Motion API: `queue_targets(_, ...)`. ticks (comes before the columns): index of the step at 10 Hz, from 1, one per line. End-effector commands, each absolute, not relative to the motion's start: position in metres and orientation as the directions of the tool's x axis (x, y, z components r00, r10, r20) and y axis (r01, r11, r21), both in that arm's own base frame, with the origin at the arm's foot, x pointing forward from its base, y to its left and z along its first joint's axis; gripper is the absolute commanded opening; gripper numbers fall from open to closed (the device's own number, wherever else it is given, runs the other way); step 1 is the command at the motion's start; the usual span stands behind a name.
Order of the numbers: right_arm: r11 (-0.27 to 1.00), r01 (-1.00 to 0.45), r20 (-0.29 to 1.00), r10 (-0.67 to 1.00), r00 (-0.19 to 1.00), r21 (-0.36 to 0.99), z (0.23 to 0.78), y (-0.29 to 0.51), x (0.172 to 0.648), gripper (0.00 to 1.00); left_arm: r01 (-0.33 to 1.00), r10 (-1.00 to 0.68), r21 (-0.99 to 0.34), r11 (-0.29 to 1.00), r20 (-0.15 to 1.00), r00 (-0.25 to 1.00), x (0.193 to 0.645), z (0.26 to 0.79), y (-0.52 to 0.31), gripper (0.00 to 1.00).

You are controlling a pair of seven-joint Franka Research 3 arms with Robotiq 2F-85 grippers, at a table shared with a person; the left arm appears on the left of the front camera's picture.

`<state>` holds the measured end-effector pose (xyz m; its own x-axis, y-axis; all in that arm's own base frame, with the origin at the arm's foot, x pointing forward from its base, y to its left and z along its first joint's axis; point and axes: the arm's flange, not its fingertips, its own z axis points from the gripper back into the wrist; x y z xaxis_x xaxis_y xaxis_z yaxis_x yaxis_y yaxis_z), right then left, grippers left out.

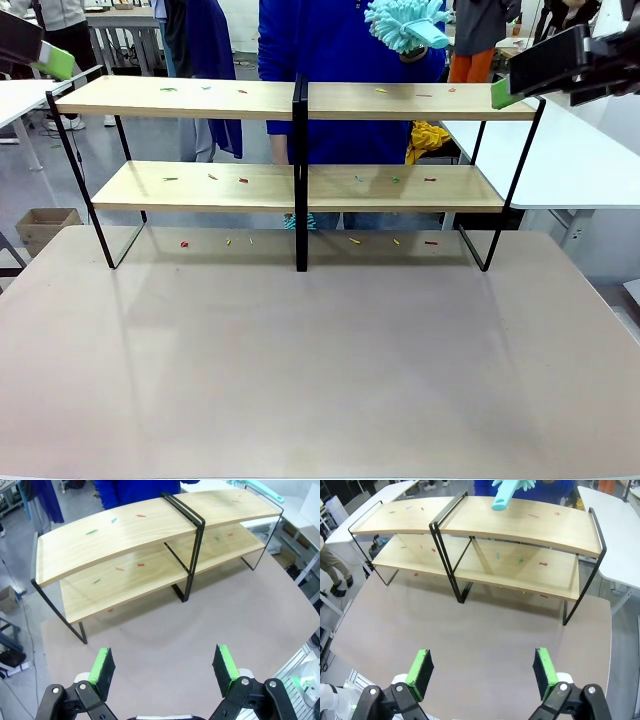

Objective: Clean the shelves.
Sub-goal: Pick up the Duster when the human hands it over.

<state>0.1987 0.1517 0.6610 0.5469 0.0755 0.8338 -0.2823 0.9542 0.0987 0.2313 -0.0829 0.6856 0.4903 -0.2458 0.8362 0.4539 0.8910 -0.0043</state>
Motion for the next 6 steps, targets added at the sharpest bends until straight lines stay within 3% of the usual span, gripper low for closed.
queue_targets(1, 0.957, -0.282, 0.833, 0.096, 0.544, 0.074, 0.6581, 0.1462, 0.2008, 1.00, 0.460, -0.252, -0.001, 0.888, 0.836, 0.488, 0.2314, 0.6856, -0.0836, 1.00)
queue_targets(6, 0.956, -0.282, 0.836, 0.087, 0.543, 0.084, 0.6611, 0.1514, 0.1987, 1.00, 0.460, -0.252, -0.001, 0.888, 0.836, 0.488, 0.2314, 0.6856, -0.0836, 1.00)
